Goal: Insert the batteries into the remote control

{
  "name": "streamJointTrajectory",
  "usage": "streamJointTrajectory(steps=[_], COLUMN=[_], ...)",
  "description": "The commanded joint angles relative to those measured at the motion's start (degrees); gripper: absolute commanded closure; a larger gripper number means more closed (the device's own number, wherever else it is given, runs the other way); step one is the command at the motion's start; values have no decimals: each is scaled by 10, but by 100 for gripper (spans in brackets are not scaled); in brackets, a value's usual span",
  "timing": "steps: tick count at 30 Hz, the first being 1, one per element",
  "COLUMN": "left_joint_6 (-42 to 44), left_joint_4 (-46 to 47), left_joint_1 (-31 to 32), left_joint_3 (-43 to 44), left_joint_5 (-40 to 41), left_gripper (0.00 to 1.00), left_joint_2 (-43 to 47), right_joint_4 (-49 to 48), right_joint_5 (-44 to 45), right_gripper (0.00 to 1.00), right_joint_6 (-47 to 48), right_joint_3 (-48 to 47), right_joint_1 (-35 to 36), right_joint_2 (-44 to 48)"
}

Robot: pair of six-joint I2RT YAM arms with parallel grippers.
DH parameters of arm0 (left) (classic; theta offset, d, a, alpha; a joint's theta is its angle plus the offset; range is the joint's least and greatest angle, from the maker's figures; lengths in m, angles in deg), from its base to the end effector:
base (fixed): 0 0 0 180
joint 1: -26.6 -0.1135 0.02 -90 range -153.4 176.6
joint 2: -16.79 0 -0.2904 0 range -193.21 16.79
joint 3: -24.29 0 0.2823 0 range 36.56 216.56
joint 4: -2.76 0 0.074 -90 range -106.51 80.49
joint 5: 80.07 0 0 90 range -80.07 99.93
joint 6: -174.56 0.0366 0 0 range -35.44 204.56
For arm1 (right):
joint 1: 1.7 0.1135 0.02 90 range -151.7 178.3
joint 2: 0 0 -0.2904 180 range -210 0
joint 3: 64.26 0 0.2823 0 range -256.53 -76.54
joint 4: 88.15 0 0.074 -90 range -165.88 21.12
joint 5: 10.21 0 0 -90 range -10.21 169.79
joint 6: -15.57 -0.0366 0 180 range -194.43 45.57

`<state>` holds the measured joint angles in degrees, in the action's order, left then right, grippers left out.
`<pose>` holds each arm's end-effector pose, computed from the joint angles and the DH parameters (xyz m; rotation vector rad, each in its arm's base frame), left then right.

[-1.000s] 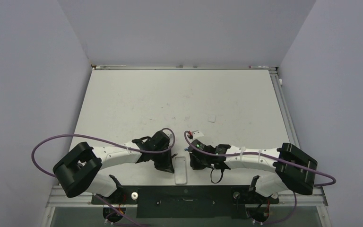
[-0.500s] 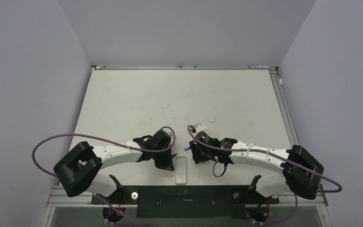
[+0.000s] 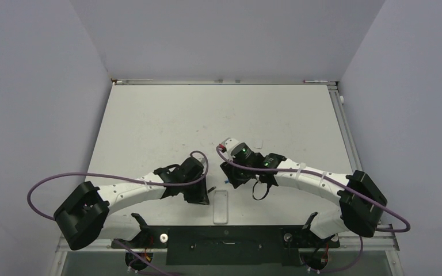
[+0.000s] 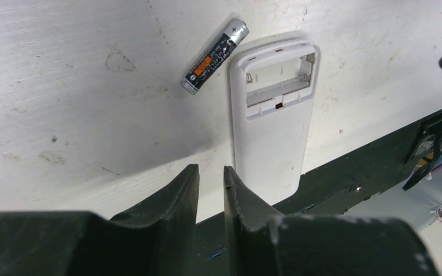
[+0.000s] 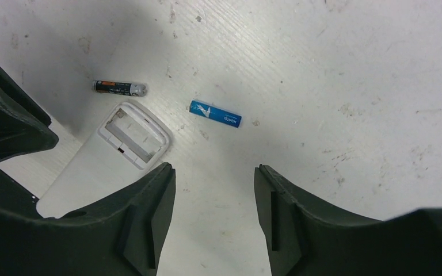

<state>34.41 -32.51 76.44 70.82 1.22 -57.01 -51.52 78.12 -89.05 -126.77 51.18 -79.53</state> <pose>0.1510 -0.1875 0.1653 0.0456 2.8708 -0.6778 0.1818 0.2420 0.2274 -0.8586 2.4376 0.5027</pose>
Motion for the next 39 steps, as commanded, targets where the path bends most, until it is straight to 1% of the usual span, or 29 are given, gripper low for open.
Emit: streamJointTrajectory(steps=[1, 4, 8, 15, 21, 24, 31, 34, 39], left_joint_6=[12, 14, 18, 25, 20, 20, 18, 19, 19], left_joint_4=[-8, 1, 18, 35, 46, 49, 52, 48, 44], left_joint_1=[-12, -25, -60, -122, -133, -135, -137, -139, -141], left_joint_3=[-1, -13, -35, -62, -74, -77, -87, -91, -95], left_joint_5=[9, -3, -34, -82, -100, -105, -115, -115, -117], left_gripper=[79, 76, 74, 69, 64, 61, 53, 47, 45], left_joint_2=[20, 24, 35, 71, 90, 95, 107, 115, 129], right_joint_4=[-1, -21, -33, -34, -12, -13, 0, -2, -3], right_joint_5=[-23, -50, -85, -167, -222, -236, -246, -245, -244], right_gripper=[48, 48, 48, 50, 52, 54, 56, 57, 58], right_joint_6=[103, 168, 245, 348, 443, 487, 536, 552, 575], right_joint_3=[-34, -24, -19, -21, -37, -39, -58, -62, -70], right_joint_1=[-5, -7, -13, -47, -65, -69, -69, -69, -69], right_joint_2=[-19, -21, -26, -53, -77, -83, -121, -134, -154])
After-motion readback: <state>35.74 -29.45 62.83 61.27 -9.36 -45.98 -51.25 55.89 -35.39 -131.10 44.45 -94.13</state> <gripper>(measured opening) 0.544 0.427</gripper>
